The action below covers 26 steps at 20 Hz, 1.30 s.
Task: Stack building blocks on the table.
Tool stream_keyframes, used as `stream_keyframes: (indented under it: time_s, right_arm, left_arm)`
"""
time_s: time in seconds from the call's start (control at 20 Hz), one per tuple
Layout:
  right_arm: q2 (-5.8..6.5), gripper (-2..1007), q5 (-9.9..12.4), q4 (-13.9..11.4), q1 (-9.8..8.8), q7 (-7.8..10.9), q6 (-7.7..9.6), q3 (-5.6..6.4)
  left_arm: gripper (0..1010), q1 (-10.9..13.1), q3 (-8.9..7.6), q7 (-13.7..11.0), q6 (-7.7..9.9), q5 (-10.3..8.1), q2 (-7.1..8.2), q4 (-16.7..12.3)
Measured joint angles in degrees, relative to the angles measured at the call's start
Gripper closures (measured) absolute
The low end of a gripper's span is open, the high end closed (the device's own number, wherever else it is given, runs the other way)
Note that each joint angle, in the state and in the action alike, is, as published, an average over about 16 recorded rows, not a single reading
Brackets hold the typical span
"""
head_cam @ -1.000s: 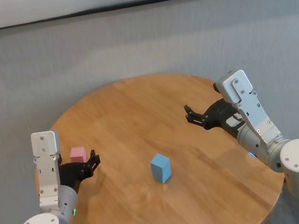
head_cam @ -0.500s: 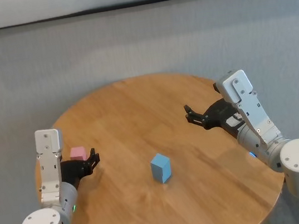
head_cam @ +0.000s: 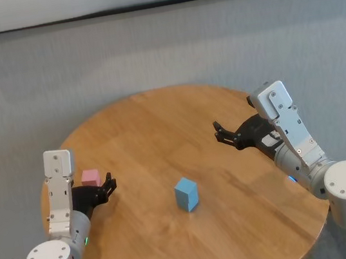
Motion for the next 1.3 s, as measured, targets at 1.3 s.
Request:
stream_keyframes:
  time_s: [1.3]
  right_arm:
    - [0.00,0,0.00,0.00,0.00,0.00,0.00,0.00]
  left_arm:
    - [10,-3.34,-0.21,-0.21,-3.04,-0.13,0.48,7.04]
